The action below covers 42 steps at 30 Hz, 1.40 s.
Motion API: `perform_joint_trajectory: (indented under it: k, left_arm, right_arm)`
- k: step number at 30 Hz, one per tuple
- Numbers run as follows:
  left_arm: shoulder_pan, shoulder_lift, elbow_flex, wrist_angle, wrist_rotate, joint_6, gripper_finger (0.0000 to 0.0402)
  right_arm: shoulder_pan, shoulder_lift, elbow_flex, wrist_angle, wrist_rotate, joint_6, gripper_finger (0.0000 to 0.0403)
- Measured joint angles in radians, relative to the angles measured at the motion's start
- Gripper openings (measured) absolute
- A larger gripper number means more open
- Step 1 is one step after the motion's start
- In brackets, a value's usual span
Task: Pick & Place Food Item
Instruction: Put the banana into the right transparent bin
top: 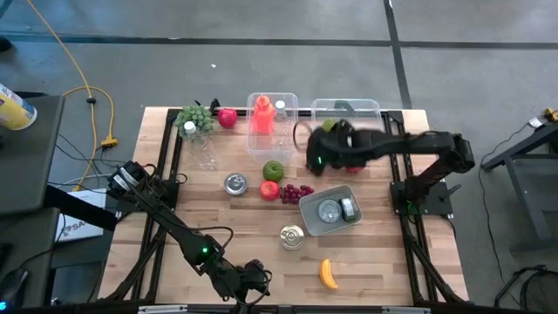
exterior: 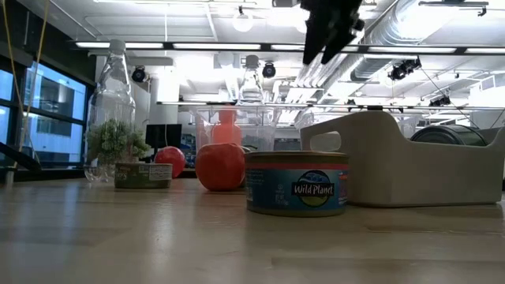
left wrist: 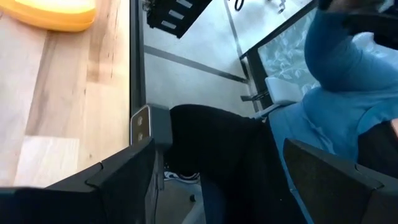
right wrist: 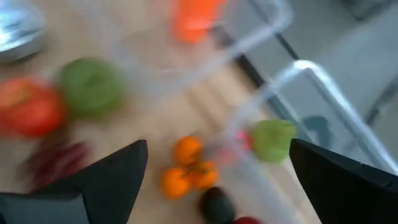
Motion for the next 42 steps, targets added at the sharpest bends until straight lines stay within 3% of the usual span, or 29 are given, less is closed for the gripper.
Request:
perform_joint_trajectory:
  k: [4, 9, 13, 16, 20, 23, 26, 32, 42]
  left_arm:
    - [-0.015, 0.0, 0.0, -0.017, 0.001, 0.0, 0.0342]
    - [-0.034, 0.0, 0.0, -0.017, -0.033, 0.0, 0.0342]
    - [-0.039, 0.0, 0.0, -0.017, -0.058, 0.03, 0.0342]
    - [-0.034, 0.0, 0.0, -0.017, -0.058, 0.062, 0.0342]
    - [-0.023, 0.0, 0.0, -0.017, -0.058, 0.109, 0.0342]
    - [-0.014, 0.0, 0.0, -0.018, -0.058, 0.116, 0.0342]
    - [-0.004, 0.0, 0.0, -0.017, -0.036, 0.116, 0.0342]
    - [0.015, 0.0, 0.0, -0.018, -0.007, 0.117, 0.0342]
    - [0.055, 0.0, 0.0, -0.026, 0.047, 0.1, 0.0342]
  right_arm:
    - [0.173, 0.0, 0.0, -0.049, -0.016, 0.057, 0.0381]
    - [0.439, 0.002, 0.0, -0.108, -0.003, 0.379, 0.0381]
    - [0.646, 0.018, -0.01, -0.097, 0.056, 0.532, 0.0381]
    - [0.76, 0.034, -0.075, 0.019, 0.103, 0.563, 0.038]
    - [0.881, 0.062, -0.224, 0.357, 0.137, 0.52, 0.0382]
    - [0.928, 0.09, -0.322, 0.629, 0.13, 0.475, 0.038]
    - [0.939, 0.115, -0.374, 0.745, 0.107, 0.481, 0.0377]
    - [0.938, 0.143, -0.397, 0.709, 0.032, 0.541, 0.0376]
    - [0.932, 0.152, -0.397, 0.83, 0.037, 0.581, 0.0375]
